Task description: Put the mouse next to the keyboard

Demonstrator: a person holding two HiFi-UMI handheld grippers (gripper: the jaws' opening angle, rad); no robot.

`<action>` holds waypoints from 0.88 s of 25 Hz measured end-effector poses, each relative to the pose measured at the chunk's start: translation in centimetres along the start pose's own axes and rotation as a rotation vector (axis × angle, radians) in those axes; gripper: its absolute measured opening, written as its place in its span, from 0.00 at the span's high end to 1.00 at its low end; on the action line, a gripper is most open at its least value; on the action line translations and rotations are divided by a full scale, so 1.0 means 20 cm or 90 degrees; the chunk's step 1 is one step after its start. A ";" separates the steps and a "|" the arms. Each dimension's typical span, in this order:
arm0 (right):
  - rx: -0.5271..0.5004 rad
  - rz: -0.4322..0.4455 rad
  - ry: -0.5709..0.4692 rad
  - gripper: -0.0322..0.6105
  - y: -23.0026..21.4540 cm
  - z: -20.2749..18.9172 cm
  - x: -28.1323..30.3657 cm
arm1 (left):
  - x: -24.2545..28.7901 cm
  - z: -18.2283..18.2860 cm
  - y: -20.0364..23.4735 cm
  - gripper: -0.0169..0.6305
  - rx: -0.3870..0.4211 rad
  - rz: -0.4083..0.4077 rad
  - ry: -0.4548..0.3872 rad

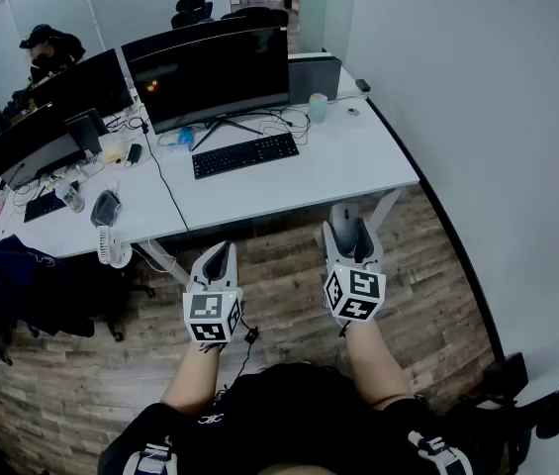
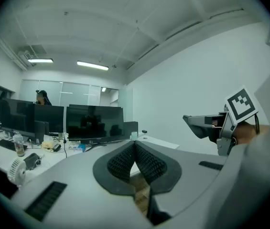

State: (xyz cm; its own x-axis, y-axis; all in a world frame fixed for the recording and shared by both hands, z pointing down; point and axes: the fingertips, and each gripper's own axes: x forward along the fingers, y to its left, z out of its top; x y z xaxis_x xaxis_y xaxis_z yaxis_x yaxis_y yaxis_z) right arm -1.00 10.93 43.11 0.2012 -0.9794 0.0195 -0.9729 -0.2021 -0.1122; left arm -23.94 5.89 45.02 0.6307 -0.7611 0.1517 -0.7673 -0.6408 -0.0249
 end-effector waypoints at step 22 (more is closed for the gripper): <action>0.003 0.031 0.001 0.46 -0.27 -0.02 -0.06 | 0.14 0.02 -0.32 0.95 0.011 0.006 -0.001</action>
State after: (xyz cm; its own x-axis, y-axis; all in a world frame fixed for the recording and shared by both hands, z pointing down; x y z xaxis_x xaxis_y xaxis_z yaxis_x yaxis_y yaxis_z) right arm 3.92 13.11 44.14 0.1528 -0.9881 0.0159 -0.9811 -0.1536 -0.1178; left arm -17.16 7.76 45.22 0.6234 -0.7674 0.1501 -0.7713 -0.6350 -0.0429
